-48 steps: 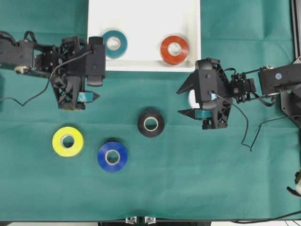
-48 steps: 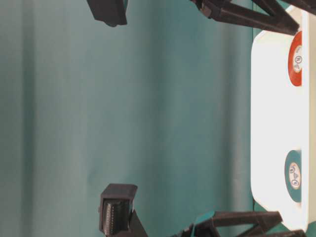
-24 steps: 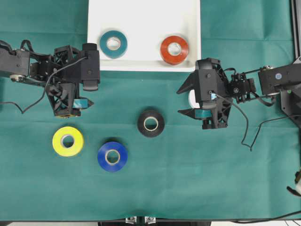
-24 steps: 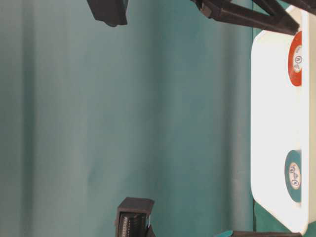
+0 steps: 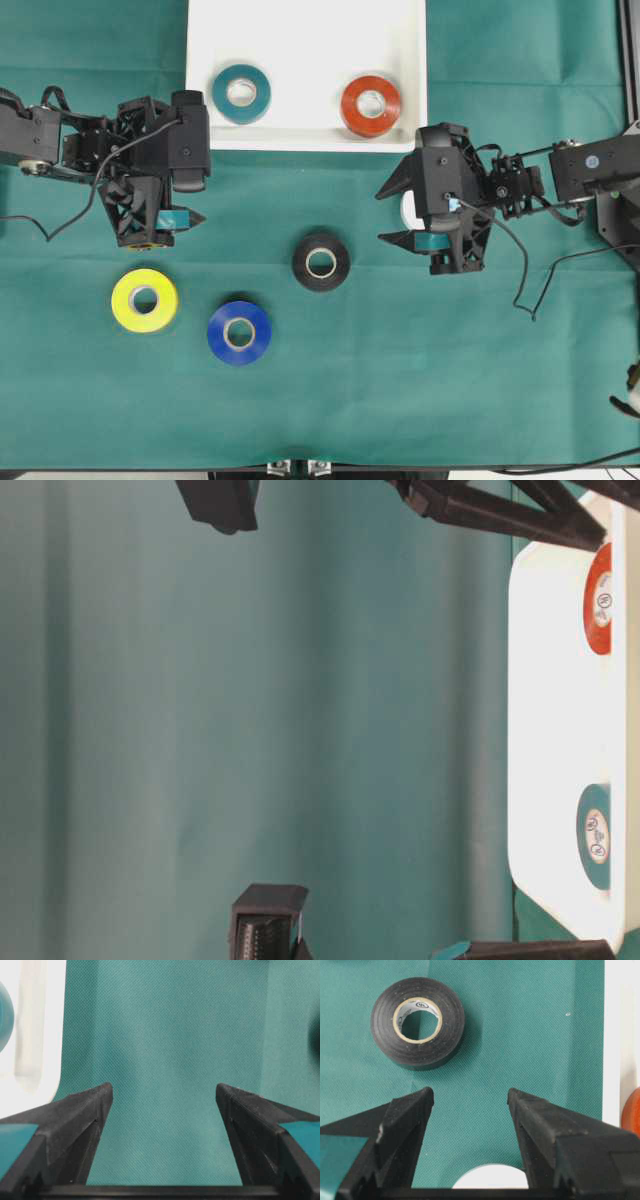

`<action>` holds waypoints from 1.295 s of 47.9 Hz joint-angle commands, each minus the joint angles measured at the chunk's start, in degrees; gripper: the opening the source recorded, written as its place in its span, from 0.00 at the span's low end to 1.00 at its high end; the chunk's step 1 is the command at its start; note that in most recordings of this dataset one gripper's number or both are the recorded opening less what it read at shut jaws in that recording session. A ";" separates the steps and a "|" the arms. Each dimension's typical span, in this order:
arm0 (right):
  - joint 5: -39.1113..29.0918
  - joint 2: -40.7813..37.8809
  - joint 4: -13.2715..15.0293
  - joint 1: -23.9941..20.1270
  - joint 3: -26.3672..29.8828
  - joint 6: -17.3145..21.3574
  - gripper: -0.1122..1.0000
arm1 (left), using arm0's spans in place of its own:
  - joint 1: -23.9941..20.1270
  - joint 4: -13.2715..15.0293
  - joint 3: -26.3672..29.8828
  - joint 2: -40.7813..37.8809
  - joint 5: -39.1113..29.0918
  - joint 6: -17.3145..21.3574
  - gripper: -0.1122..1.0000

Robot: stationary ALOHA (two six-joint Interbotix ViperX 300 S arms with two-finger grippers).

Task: Put the tape alternately from left to right into the white case.
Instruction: 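Move the right gripper to the black tape roll and grasp it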

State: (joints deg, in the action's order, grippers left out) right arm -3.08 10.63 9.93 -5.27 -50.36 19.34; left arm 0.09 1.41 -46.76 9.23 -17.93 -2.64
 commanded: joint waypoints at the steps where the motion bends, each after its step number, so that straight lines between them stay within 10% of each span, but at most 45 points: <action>1: 0.53 0.70 0.00 -0.18 0.70 0.09 0.71 | 0.18 0.00 0.53 0.79 0.35 0.00 0.85; 62: 2.02 -12.04 -0.35 -1.93 9.93 0.44 0.71 | 0.18 0.00 0.26 0.70 0.70 0.00 0.85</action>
State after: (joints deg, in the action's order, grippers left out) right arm -1.93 -1.14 9.76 -7.03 -41.84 19.69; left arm 0.09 1.41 -46.93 9.23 -17.84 -2.64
